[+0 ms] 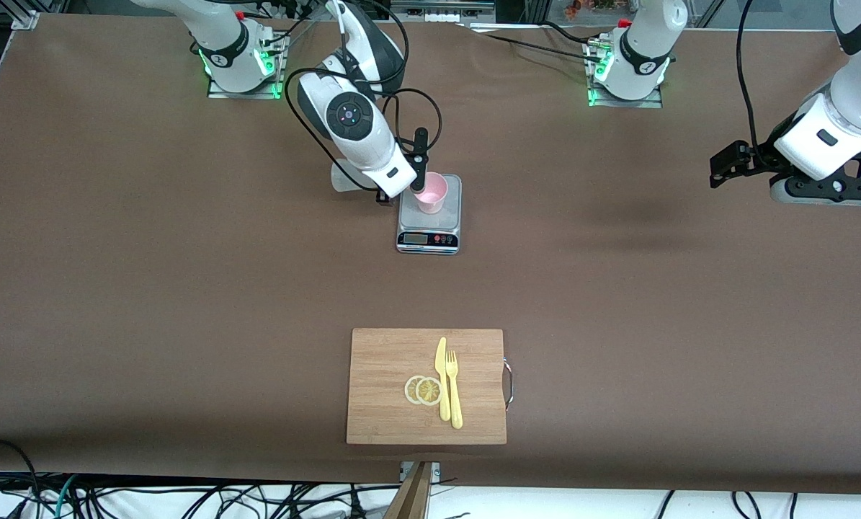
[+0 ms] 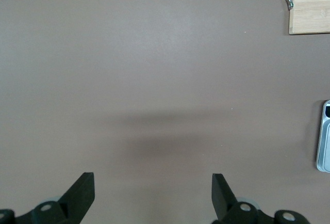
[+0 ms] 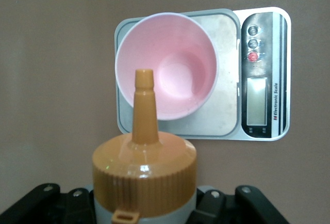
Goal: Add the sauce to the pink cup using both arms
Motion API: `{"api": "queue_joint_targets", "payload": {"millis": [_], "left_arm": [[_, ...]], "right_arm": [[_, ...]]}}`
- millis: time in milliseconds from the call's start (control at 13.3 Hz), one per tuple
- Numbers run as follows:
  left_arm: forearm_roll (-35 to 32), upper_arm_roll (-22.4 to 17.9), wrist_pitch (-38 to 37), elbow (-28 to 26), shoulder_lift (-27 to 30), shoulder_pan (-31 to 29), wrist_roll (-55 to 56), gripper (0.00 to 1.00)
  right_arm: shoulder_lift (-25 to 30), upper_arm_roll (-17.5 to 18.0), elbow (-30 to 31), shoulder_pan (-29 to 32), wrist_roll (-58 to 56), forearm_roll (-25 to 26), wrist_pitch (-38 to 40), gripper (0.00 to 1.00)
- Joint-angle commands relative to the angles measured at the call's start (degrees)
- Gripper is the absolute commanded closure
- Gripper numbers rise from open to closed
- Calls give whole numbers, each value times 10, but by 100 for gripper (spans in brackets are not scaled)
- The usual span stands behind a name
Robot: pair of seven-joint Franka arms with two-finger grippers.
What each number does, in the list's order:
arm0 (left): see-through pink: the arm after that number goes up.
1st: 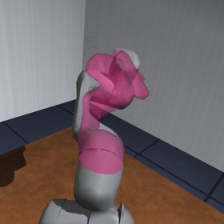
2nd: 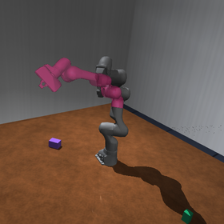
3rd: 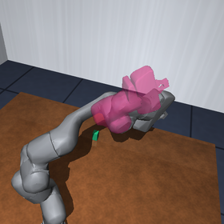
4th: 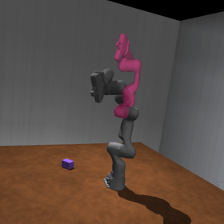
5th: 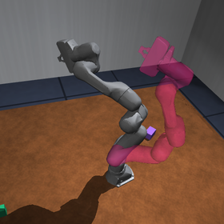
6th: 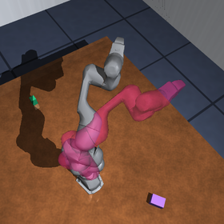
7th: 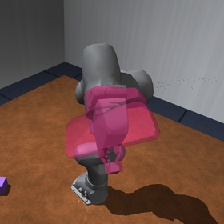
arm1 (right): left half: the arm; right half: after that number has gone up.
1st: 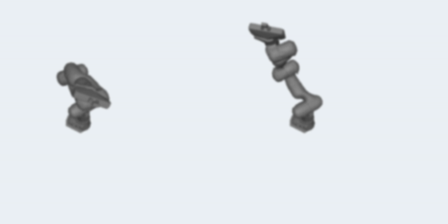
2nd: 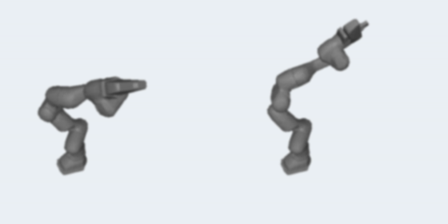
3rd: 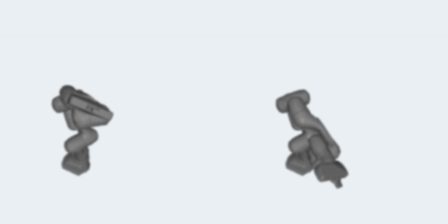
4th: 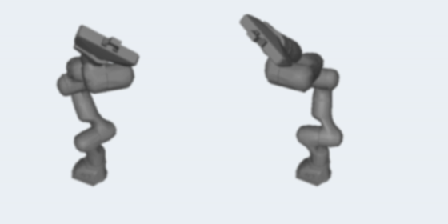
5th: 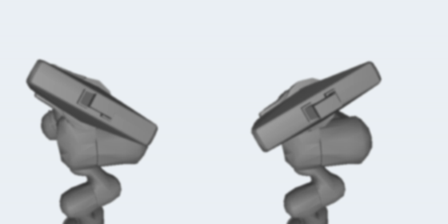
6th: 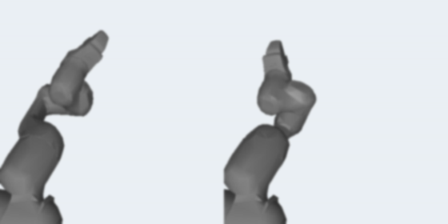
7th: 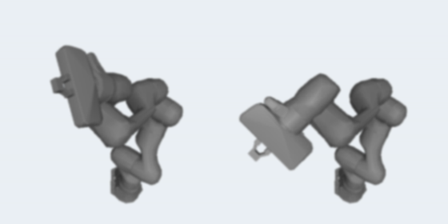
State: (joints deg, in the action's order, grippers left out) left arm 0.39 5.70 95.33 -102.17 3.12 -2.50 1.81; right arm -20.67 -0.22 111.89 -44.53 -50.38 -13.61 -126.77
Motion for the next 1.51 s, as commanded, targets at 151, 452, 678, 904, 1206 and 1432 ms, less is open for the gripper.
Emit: {"api": "queue_joint_targets", "payload": {"millis": [151,452,678,904,1206,1432], "left_arm": [[-11,4,-14,18,-8,-5,-10,0],[-11,4,-14,18,-8,-5,-10,0],[-11,4,-14,18,-8,-5,-10,0],[-11,4,-15,18,-8,-5,-10,0],[-11,4,-14,18,-8,-5,-10,0],[-11,4,-14,18,-8,-5,-9,0]], "right_arm": [[0,-1,-14,-3,21,22,32,76],[0,0,-15,-3,24,29,32,76],[0,0,-23,-2,30,30,33,70],[0,0,-26,-2,30,30,39,80],[0,-1,-27,-2,30,30,40,80],[0,-4,-27,-1,29,30,40,70]]}}
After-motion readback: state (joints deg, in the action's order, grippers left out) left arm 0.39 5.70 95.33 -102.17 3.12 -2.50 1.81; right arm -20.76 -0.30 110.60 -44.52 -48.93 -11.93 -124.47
